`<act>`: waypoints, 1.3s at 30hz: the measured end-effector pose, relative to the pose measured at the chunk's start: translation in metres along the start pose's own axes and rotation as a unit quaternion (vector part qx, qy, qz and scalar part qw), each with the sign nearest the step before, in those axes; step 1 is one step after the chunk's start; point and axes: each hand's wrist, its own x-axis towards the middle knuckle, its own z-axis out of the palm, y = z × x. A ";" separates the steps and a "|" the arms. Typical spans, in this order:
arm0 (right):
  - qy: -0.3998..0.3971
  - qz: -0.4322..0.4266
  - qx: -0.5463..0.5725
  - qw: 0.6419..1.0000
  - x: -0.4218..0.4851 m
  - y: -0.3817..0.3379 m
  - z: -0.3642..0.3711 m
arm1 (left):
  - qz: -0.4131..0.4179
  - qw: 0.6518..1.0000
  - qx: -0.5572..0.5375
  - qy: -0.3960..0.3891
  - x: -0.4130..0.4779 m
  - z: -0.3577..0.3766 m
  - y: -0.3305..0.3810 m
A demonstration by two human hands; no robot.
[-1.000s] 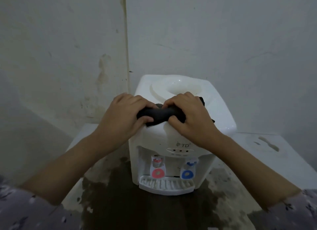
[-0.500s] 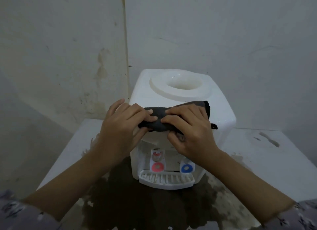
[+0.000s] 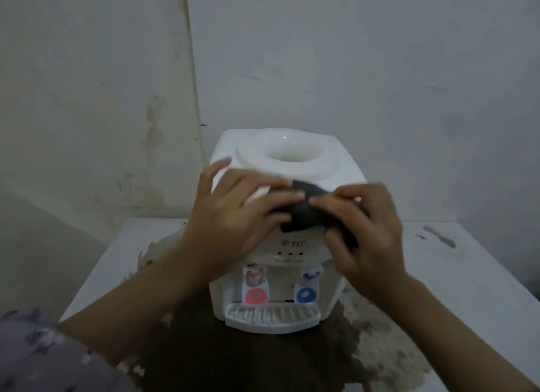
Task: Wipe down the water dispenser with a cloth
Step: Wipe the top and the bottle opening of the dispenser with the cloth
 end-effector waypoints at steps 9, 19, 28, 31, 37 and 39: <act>-0.236 0.241 -0.062 0.939 0.018 0.058 -0.009 | -0.229 0.955 -0.026 -0.185 0.046 0.019 -0.050; -0.185 0.151 -0.039 0.970 0.031 0.040 0.014 | -0.208 0.967 -0.028 -0.145 0.030 0.029 -0.055; -0.158 0.102 -0.091 0.978 0.046 -0.020 0.065 | -0.235 0.944 -0.124 -0.195 0.028 0.025 -0.073; -0.141 0.096 -0.090 0.981 0.044 -0.041 0.077 | -0.252 0.938 -0.180 -0.157 0.019 0.018 -0.074; -0.099 0.038 -0.101 0.989 0.019 -0.068 0.097 | -0.330 0.917 -0.211 -0.082 -0.005 0.005 -0.070; -0.098 -0.012 -0.094 0.991 0.006 -0.068 0.100 | -0.338 0.918 -0.195 -0.067 -0.015 0.003 -0.069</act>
